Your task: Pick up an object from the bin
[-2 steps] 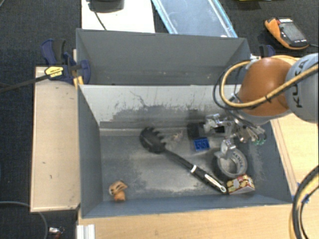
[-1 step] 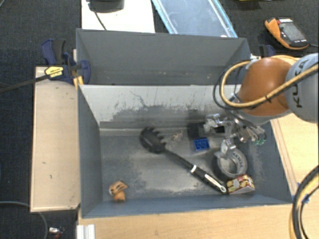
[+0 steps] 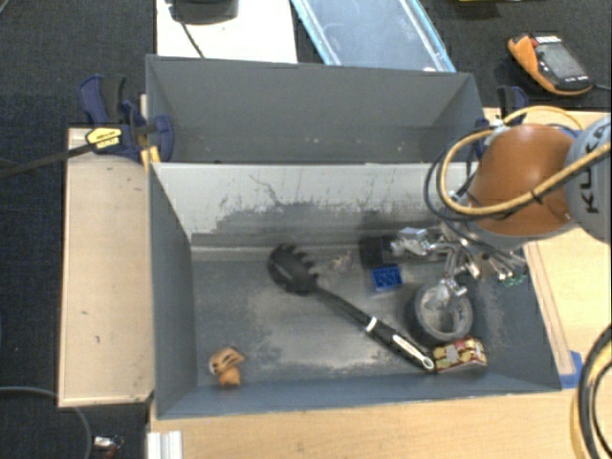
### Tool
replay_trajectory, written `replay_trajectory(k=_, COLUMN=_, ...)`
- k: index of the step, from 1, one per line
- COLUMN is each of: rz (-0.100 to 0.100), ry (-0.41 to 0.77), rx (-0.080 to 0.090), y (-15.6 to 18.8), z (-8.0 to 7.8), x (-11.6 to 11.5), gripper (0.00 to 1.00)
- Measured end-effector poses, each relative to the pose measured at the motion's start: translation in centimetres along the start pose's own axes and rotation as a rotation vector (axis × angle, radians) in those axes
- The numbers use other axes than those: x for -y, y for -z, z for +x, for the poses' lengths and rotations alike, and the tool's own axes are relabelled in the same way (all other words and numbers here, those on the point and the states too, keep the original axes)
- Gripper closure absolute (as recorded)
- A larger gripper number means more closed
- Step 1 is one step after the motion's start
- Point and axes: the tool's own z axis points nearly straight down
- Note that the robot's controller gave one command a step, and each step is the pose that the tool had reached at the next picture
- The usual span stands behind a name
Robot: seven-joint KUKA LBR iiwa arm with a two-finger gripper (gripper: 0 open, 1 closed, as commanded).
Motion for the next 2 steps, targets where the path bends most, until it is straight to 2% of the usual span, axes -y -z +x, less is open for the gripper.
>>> replay_trajectory(k=1, rz=0.006, ry=-0.023, rx=-0.009, y=-1.9, z=0.2, x=0.9, gripper=0.00)
replay_trajectory(k=2, rz=0.006, ry=-0.158, rx=-0.015, y=-3.4, z=-1.4, x=-0.1, gripper=0.00)
